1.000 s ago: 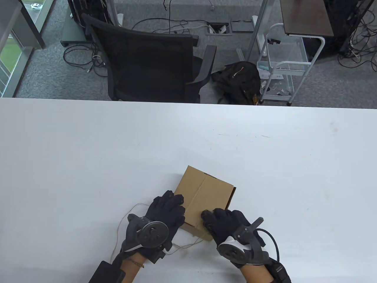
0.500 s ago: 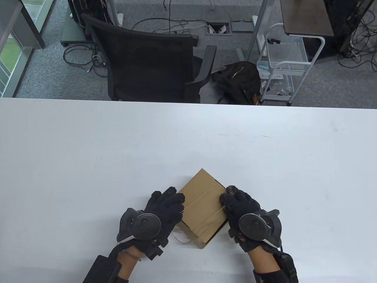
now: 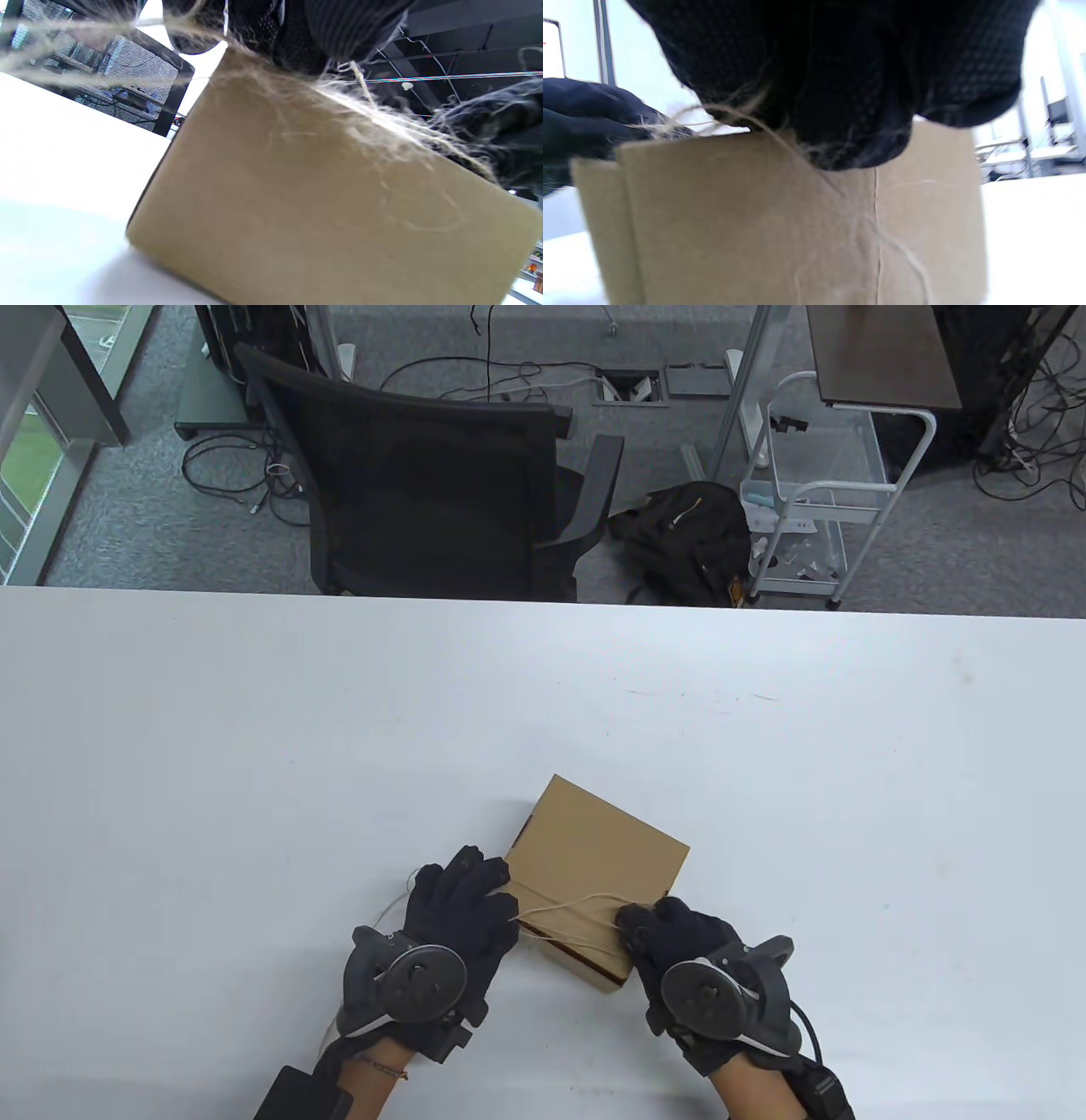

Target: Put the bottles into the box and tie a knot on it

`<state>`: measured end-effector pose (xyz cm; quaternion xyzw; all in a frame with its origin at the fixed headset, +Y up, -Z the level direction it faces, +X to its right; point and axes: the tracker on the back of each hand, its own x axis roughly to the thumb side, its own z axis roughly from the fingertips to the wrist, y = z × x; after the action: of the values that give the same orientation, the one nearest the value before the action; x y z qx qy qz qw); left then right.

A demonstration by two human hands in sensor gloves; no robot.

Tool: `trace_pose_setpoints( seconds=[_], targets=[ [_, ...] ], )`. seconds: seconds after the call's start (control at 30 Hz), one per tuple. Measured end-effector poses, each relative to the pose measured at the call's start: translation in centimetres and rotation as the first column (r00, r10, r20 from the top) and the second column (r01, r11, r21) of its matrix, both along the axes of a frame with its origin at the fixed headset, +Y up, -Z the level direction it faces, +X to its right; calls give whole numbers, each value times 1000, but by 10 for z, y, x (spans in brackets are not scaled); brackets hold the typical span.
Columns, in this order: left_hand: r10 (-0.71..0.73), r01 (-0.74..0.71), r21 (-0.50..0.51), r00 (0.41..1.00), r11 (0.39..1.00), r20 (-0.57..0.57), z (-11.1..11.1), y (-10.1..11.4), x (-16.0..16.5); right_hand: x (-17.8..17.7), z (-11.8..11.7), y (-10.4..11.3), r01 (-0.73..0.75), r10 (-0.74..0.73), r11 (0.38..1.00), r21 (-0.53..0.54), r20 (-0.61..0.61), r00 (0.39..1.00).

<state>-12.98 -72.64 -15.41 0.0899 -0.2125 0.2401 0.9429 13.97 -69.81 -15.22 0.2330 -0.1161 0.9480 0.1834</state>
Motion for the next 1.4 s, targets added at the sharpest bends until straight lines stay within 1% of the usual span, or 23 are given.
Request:
trace_pose_setpoints(
  seconds=[0.03, 0.07, 0.13, 0.23, 0.3, 0.37, 0.47, 0.53, 0.6, 0.67, 0.73, 0.8, 0.9, 0.93, 0.97, 1.07, 1.1, 1.2, 1.23, 1.3, 1.33, 1.37, 1.4],
  targets=[
    [2, -2, 3, 1000, 1000, -9, 0, 0, -1, 0, 1, 0, 37, -38, 999, -15, -22, 999],
    [-2, 2, 5, 1000, 1000, -18, -1, 0, -2, 0, 1, 2, 58, -58, 998, 2, -65, 996],
    [-4, 4, 6, 999, 1000, -33, -1, 1, -3, 3, 1, 4, 98, -98, 995, 7, -43, 994],
    [23, -24, -18, 998, 1000, -51, -5, -1, -6, 16, -3, 10, 161, -165, 981, 107, 24, 986],
    [41, -43, -36, 997, 998, -60, -8, -2, -7, 23, -9, 7, 161, -168, 981, 109, 58, 984],
    [75, -80, -80, 996, 994, -57, -12, -5, -7, 36, -20, -4, 207, -211, 978, 38, 149, 966],
    [121, -127, -134, 991, 983, -53, -17, -9, -5, 48, -31, -25, 341, -305, 927, -155, 214, 928],
    [149, -152, -158, 988, 976, -35, -18, -10, -4, 52, -33, -24, 445, -408, 882, -156, 218, 886],
    [158, -168, -140, 984, 976, -81, -18, -9, -7, 50, -32, -26, 459, -428, 858, -230, 175, 887],
    [144, -155, -135, 986, 979, -89, -21, -9, -19, 46, -29, -28, 441, -411, 852, -283, 162, 897],
    [176, -190, -145, 979, 971, -105, -21, -11, -27, 45, -28, -28, 465, -436, 824, -325, 161, 885],
    [161, -175, -127, 980, 976, -115, -20, -9, -34, 49, -27, -28, 513, -473, 784, -349, 198, 858],
    [165, -179, -96, 977, 979, -138, -20, -6, -40, 58, -28, -35, 615, -575, 692, -378, 227, 786],
    [175, -189, -93, 975, 978, -139, -20, -5, -42, 60, -29, -38, 663, -638, 634, -398, 216, 739],
    [182, -195, -80, 972, 978, -151, -20, -5, -44, 63, -31, -42, 718, -688, 545, -433, 259, 678],
    [140, -153, -67, 976, 986, -165, -22, -6, -48, 67, -34, -52, 802, -797, 357, -479, 291, 529],
    [131, -144, -67, 977, 987, -166, -23, -7, -49, 67, -35, -53, 817, -820, 318, -481, 293, 492],
    [109, -124, -67, 977, 990, -186, -25, -9, -52, 72, -36, -56, 852, -815, 267, -451, 366, 449],
    [105, -120, -67, 976, 991, -188, -26, -10, -53, 75, -36, -56, 852, -790, 295, -432, 391, 472],
    [107, -123, -76, 976, 989, -190, -27, -10, -54, 81, -35, -54, 812, -692, 419, -408, 435, 576],
    [105, -122, -77, 976, 990, -193, -27, -11, -54, 82, -35, -51, 744, -620, 553, -375, 412, 668],
    [99, -116, -78, 975, 990, -197, -28, -11, -53, 81, -34, -45, 619, -498, 713, -329, 384, 778],
    [89, -106, -80, 976, 991, -197, -28, -12, -53, 77, -32, -39, 483, -389, 836, -259, 341, 856]
  ],
)
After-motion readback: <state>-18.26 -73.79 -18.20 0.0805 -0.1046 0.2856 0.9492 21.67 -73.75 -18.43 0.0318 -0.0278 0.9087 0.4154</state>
